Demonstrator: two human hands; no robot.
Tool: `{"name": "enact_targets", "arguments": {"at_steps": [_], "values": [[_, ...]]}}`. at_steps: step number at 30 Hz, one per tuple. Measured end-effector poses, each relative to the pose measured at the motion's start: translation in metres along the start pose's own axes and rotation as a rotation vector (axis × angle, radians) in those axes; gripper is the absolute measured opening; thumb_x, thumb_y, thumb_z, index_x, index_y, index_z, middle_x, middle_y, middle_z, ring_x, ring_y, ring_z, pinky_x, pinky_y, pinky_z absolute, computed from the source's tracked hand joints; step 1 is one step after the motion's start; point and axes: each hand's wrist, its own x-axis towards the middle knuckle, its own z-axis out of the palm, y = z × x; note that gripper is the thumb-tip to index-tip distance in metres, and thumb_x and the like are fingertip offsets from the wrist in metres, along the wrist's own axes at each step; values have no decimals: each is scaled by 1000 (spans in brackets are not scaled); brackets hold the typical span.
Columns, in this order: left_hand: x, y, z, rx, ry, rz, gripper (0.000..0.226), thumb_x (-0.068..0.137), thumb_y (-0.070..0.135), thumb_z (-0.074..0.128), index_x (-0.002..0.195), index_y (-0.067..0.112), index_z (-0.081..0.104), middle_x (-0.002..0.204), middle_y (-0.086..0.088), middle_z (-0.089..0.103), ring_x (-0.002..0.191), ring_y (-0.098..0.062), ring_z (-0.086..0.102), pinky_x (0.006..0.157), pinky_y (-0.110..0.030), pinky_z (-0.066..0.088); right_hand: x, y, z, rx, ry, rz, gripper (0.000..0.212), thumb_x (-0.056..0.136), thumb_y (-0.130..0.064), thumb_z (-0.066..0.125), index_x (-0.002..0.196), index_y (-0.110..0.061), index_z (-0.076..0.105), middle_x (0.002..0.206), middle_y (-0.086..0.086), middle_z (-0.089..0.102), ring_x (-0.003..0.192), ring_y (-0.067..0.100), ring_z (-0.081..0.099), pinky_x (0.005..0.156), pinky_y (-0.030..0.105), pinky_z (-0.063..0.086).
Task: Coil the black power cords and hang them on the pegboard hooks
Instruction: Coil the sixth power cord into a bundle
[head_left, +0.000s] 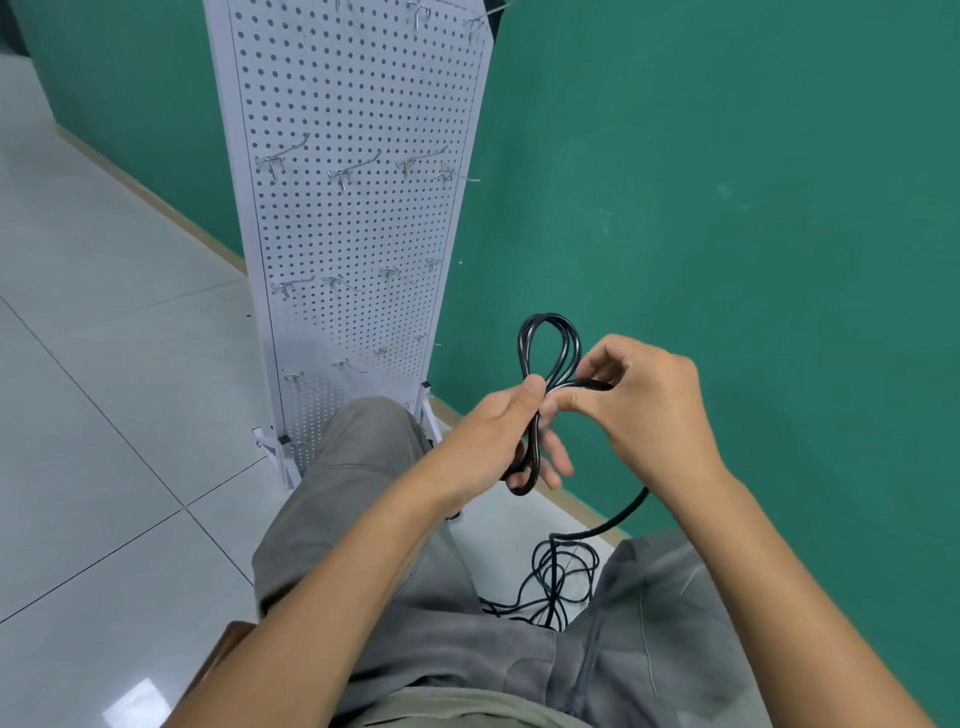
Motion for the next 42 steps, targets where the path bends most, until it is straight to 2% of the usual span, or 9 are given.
{"name": "enact_targets", "arguments": {"at_steps": [4,8,14,17,20,26,31,39,42], "values": [[-2,2,-2,-97,-31,23,48,101,58,33,88,14,46,60,1,52,52,-19,51,47,-25,34,-1,5,2,176,-27,-16,25,75,-19,89,83,-18,65,75,-7,70,69,7,61,65,14,46],[-3,8,-7,-276,-34,31,45,95,61,41,81,18,45,60,4,41,49,-15,41,55,-34,22,0,17,3,364,-58,47,11,89,-18,78,87,-21,68,73,-11,65,62,5,56,66,21,47],[-4,13,-8,-305,-29,37,41,94,56,44,79,18,41,59,4,38,47,-13,38,52,-29,27,-13,32,7,641,-63,184,35,92,-35,70,77,-4,63,69,5,49,66,15,43,68,26,39],[-3,11,-6,-186,-48,15,42,97,55,43,79,17,40,58,4,39,48,-15,39,52,-26,33,-14,27,3,914,-60,206,21,88,-35,66,77,-17,67,82,2,60,83,14,56,88,31,52],[-3,8,4,-109,-117,-29,41,102,51,39,79,17,39,58,3,39,48,-16,40,51,-25,37,-10,15,-5,966,-48,201,36,87,-37,65,91,-2,67,108,0,66,104,8,63,99,38,56],[-5,7,16,-107,-226,-35,44,94,59,38,79,19,37,58,2,37,47,-16,38,50,-24,35,-1,-9,-3,994,-76,234,27,97,-38,58,86,-15,67,131,12,65,117,17,66,87,40,60],[-6,8,12,-37,-256,-21,45,98,58,35,78,17,37,56,2,36,45,-15,37,50,-29,32,3,-18,3,1119,-95,298,18,108,-26,46,104,-9,48,112,10,73,89,34,76,76,40,64],[-3,1,22,374,-6,44,48,109,48,35,93,5,51,59,-10,58,47,-16,52,45,-18,38,7,-19,4,1005,-19,361,13,109,-24,45,108,-11,48,91,2,72,67,21,72,61,31,59],[0,-2,19,413,-4,85,40,108,49,39,86,22,58,65,-10,57,53,-16,53,58,-30,41,9,-20,3,1020,-18,377,15,110,-26,44,109,-12,49,93,3,71,67,21,72,60,30,59]]}}
